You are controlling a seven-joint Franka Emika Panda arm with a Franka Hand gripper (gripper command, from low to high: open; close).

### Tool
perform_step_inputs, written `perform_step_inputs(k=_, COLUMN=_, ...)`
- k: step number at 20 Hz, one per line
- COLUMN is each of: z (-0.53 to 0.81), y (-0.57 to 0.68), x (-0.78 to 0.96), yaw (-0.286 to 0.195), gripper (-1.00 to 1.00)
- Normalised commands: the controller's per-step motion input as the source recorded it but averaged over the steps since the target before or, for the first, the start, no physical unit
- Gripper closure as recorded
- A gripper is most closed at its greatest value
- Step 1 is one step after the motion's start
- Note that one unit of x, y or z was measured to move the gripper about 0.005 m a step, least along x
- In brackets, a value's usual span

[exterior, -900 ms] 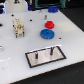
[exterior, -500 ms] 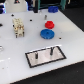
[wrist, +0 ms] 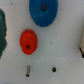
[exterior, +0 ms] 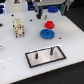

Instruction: Insert the blue gear onto the right peg, followed by the red gear

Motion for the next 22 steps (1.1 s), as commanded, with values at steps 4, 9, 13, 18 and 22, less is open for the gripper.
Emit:
perform_step_inputs(k=4, z=-0.53, y=0.14, x=-0.17, yaw=0.000, gripper=-1.00)
perform_step_inputs(k=9, z=-0.51, y=0.03, x=-0.19, yaw=0.000, gripper=-1.00)
perform_step_inputs(k=13, z=-0.48, y=-0.01, x=-0.19, yaw=0.000, gripper=-1.00)
perform_step_inputs(k=18, z=-0.41, y=-0.01, x=-0.20, yaw=0.000, gripper=-1.00)
perform_step_inputs(k=22, z=-0.32, y=-0.02, x=-0.26, yaw=0.000, gripper=-1.00)
